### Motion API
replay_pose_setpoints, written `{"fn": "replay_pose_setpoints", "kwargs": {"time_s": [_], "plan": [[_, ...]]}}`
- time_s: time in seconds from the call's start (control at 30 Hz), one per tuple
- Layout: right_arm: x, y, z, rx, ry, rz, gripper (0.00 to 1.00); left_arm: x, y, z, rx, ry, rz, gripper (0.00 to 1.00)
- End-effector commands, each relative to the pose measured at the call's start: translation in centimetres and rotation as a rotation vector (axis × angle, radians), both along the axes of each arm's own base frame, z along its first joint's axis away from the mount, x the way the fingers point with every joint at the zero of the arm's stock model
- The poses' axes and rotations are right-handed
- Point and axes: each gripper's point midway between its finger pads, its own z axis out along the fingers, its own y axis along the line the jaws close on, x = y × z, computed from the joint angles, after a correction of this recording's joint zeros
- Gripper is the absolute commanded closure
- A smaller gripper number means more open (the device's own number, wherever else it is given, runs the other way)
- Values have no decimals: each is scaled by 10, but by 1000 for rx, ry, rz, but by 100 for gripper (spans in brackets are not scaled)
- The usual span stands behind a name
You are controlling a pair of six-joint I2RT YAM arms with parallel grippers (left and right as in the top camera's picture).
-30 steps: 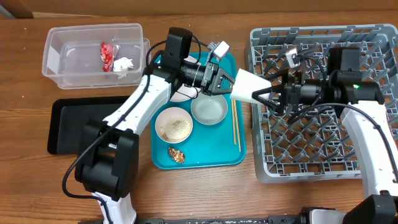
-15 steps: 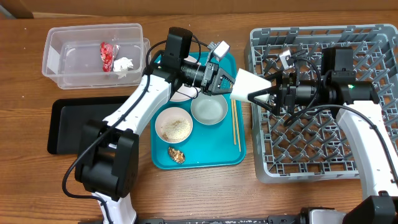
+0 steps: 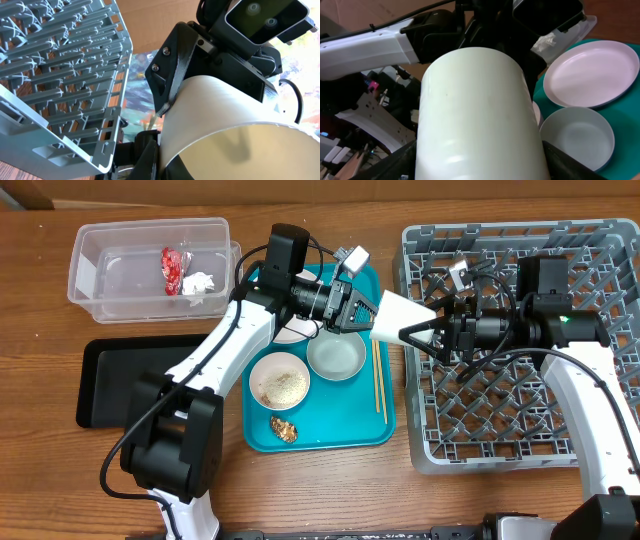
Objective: Sort waste into correct bins and load items into the dishwasher
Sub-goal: 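Lift the cup toward the rack and grasp it with the right gripper, then release the cup from the left gripper and retract the left arm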
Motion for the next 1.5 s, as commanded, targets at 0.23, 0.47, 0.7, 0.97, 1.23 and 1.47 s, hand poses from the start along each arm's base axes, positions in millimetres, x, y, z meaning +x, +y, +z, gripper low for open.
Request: {"fn": "replay_pose_setpoints", "kwargs": {"time_s": [0.23,0.47,0.7,0.97,1.23,1.47], "plan": [[1,1,8,14,-23,11,37,0,0,6,-13,1,-14,96],[1,1,7,14,-20,11,47,0,0,6,-19,-17,-14,76],[11,-8,-18,-113,123,-108,71,30,10,-13,70,-95,138,59],[19,-28,-51,-287,241,-251,84,66,65,-69,392,-90,388,54],[31,-82,-66,-464,391,-513,92,39,170,-89,969,-211,529,52],[43,-183,-26,-643,455,-946,93,36,215,-42,1121,-369,701,43]]}}
